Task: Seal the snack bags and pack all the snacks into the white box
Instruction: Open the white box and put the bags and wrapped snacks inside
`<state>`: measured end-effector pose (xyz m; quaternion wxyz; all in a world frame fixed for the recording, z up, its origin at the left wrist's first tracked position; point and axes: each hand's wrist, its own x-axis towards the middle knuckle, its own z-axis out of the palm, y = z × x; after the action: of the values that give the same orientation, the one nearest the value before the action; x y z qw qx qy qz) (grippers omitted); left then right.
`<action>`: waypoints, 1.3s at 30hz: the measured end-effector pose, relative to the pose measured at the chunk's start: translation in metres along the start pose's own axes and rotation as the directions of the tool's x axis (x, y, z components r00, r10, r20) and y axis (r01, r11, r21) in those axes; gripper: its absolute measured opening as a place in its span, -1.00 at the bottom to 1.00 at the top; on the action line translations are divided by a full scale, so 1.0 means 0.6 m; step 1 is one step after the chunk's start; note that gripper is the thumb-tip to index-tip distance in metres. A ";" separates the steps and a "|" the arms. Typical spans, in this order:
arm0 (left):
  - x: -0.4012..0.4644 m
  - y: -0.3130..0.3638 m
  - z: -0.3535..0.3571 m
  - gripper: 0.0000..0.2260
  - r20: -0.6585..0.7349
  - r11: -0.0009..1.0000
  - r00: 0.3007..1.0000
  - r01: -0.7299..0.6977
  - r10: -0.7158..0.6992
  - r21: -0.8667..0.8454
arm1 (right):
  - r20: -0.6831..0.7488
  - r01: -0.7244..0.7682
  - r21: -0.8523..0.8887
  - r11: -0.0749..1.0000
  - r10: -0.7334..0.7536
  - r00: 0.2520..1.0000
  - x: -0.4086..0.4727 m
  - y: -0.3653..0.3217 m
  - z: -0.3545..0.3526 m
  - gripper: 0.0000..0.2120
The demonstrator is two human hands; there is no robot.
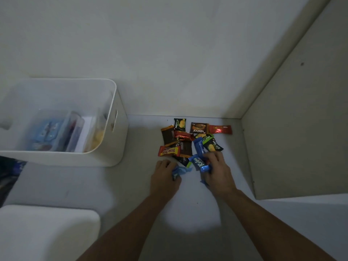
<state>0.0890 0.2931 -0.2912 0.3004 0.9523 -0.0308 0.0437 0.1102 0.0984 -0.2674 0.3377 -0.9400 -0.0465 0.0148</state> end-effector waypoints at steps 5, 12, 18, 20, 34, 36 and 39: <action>0.033 0.025 -0.057 -0.79 -0.003 0.991 0.996 0.084 -0.085 -0.103 | -0.031 -0.042 0.132 0.990 0.046 0.998 0.017 -0.035 -0.044 -0.55; 0.089 0.065 -0.215 -0.84 -0.136 0.980 0.991 -0.025 -0.002 -0.196 | -0.228 0.050 0.107 0.993 -0.025 0.973 0.077 -0.164 -0.096 -0.75; 0.107 0.033 -0.383 -0.87 -0.262 0.914 0.944 0.085 -0.201 -0.396 | -0.199 0.079 0.298 0.951 -0.019 0.980 0.134 -0.388 -0.102 -0.78; 0.110 0.003 -0.433 -0.86 -0.276 0.897 0.919 0.150 -0.282 -0.415 | -0.161 0.085 0.352 0.932 -0.029 0.986 0.149 -0.459 -0.086 -0.79; 0.134 -0.199 -0.542 -0.80 0.091 0.652 0.746 0.628 -0.660 -0.425 | 0.168 -0.147 0.155 0.977 0.121 0.978 0.252 -0.651 0.120 -0.62; 0.139 -0.203 -0.539 -0.78 0.162 0.618 0.733 0.653 -0.661 -0.438 | 0.208 -0.183 0.147 0.972 0.150 0.967 0.260 -0.648 0.135 -0.61; 0.140 -0.201 -0.541 -0.74 0.274 0.570 0.705 0.698 -0.655 -0.432 | 0.259 -0.185 0.177 0.967 0.135 0.956 0.259 -0.649 0.133 -0.48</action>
<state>0.1618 0.5758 -0.0865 0.5310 0.7778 0.3127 -0.1237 0.2303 0.4631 -0.0806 0.4194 -0.8931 -0.0095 0.1625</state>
